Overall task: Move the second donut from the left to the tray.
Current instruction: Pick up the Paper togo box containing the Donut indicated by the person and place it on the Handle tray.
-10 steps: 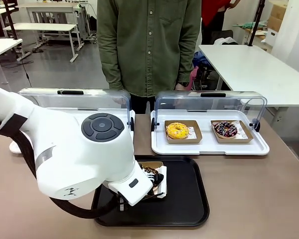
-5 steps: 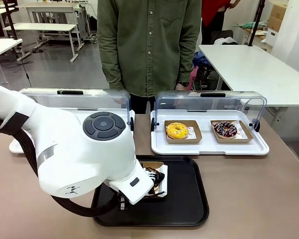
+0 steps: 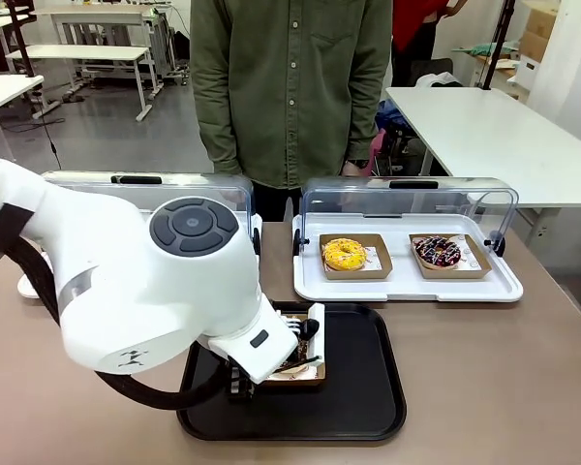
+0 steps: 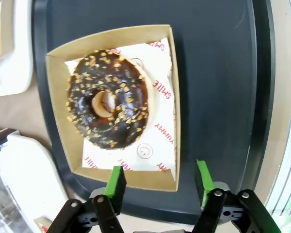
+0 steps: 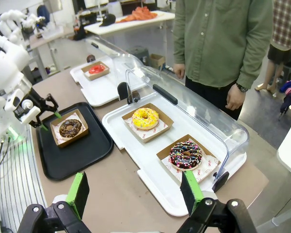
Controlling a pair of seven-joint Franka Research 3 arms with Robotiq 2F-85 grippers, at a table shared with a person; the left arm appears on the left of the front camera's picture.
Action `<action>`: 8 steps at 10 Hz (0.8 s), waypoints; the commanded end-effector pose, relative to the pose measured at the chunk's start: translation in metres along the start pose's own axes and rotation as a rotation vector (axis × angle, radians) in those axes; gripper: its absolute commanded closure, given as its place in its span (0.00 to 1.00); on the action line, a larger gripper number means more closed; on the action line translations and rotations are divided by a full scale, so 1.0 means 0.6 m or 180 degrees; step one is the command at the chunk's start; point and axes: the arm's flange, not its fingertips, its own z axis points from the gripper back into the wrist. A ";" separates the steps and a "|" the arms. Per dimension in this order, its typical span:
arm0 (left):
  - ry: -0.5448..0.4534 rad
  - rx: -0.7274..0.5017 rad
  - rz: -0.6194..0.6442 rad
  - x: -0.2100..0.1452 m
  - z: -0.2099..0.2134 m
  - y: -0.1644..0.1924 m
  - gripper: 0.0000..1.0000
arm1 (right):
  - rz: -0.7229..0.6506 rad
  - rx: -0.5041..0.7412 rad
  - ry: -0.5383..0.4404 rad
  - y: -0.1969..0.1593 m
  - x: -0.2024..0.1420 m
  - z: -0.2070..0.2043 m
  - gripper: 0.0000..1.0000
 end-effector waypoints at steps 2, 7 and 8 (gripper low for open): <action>-0.0053 -0.0023 -0.0001 -0.022 0.044 -0.002 0.00 | 0.0081 0.0004 -0.0085 -0.004 0.005 0.001 0.00; -0.0012 0.0040 0.0054 -0.002 0.042 0.005 0.00 | 0.0081 0.0004 -0.0085 -0.004 0.005 0.001 0.00; -0.0012 0.0040 0.0054 -0.002 0.042 0.005 0.00 | 0.0081 0.0004 -0.0085 -0.004 0.005 0.001 0.00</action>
